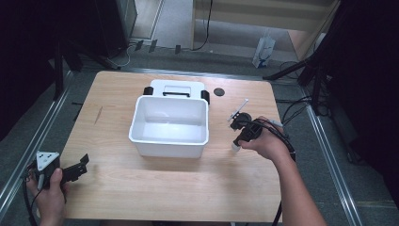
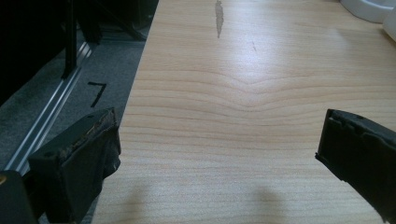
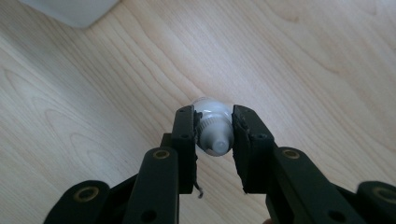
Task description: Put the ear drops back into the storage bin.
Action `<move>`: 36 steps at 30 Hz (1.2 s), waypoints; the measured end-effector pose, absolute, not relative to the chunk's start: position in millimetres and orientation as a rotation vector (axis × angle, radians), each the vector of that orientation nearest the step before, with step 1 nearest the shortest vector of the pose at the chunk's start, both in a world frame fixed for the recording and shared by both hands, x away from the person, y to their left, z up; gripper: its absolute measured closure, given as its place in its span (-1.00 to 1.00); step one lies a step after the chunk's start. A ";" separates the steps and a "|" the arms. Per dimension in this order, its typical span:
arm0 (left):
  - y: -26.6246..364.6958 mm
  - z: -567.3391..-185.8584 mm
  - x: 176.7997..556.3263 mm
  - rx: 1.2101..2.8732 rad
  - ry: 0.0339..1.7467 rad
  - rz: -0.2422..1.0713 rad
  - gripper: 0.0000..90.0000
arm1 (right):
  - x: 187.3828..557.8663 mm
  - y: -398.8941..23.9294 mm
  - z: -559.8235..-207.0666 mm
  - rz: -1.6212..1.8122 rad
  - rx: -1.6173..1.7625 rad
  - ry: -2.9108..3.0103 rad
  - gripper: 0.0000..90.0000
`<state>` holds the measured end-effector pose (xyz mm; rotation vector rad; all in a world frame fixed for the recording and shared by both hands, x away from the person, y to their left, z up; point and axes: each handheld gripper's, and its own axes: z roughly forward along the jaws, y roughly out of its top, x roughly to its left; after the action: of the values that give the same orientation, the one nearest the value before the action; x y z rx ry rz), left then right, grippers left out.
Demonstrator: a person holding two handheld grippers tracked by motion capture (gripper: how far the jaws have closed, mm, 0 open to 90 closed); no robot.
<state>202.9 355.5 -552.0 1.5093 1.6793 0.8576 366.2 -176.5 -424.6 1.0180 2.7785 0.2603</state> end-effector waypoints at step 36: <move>355.7 -552.0 204.0 1.515 1.683 0.847 -1.00 | 386.7 -122.5 -325.9 0.409 0.823 2.776 0.61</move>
<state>204.0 355.7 -552.0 1.5147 1.6835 0.8471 386.7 -122.5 -325.9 0.8234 2.7756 0.4092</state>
